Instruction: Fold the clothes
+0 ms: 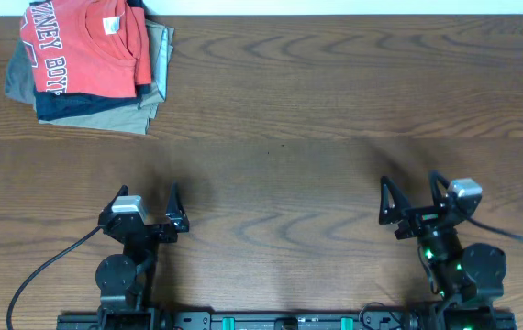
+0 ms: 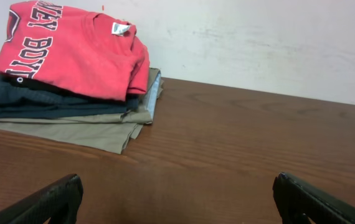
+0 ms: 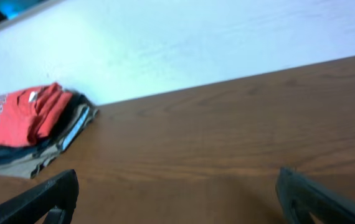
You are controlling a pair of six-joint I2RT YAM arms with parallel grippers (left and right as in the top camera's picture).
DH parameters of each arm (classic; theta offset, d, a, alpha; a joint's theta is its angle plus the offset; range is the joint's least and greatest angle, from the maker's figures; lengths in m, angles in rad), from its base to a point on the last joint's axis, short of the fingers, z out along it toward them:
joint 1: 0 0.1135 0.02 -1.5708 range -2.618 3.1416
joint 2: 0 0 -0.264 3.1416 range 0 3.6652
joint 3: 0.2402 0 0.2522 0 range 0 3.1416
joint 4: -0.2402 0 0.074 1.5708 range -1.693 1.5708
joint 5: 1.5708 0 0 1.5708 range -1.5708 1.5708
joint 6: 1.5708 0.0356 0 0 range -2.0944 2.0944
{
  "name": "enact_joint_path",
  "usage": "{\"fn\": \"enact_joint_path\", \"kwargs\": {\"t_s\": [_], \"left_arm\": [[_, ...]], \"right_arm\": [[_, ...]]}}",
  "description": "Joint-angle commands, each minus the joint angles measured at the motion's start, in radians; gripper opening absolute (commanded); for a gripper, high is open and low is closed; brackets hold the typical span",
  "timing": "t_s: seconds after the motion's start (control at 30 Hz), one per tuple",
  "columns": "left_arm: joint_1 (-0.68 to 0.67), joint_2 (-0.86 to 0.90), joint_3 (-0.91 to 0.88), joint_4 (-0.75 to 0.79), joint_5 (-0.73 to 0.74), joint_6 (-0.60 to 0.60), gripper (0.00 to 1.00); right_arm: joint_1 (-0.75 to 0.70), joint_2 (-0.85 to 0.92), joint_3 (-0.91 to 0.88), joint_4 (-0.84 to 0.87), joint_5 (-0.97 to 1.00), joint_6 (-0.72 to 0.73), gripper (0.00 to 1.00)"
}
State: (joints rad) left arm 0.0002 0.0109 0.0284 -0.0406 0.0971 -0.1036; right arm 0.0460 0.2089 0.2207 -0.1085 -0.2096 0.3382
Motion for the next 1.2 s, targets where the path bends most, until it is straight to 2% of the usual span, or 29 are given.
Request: {"fn": "enact_joint_path", "kwargs": {"t_s": [0.0,0.17,0.43,0.73,0.83,0.97,1.17], "left_arm": [[0.005,-0.007,-0.024,-0.021,0.003,0.006,0.98],[0.005,-0.007,-0.024,-0.021,0.003,0.006,0.98],[0.005,-0.007,-0.024,-0.020,0.003,0.006,0.98],[0.005,-0.007,-0.024,-0.020,0.003,0.006,0.98],[0.005,-0.007,-0.024,-0.020,0.003,0.006,0.98],[0.005,-0.007,-0.024,-0.020,0.003,0.006,0.98],[0.005,-0.007,-0.024,-0.020,0.003,0.006,0.98]], "right_arm": [[-0.036,-0.073,-0.055,0.024,-0.024,0.035,0.99],[-0.063,-0.143,-0.122,0.068,-0.024,0.033,0.99],[-0.067,-0.204,-0.216,0.195,-0.032,-0.060,0.99],[-0.067,-0.204,-0.216,0.052,-0.016,-0.093,0.99],[-0.067,-0.204,-0.216,0.053,-0.007,-0.101,0.99],[-0.067,-0.204,-0.215,0.052,-0.005,-0.188,0.99],[-0.067,-0.204,-0.215,0.053,-0.005,-0.187,0.99]]}}
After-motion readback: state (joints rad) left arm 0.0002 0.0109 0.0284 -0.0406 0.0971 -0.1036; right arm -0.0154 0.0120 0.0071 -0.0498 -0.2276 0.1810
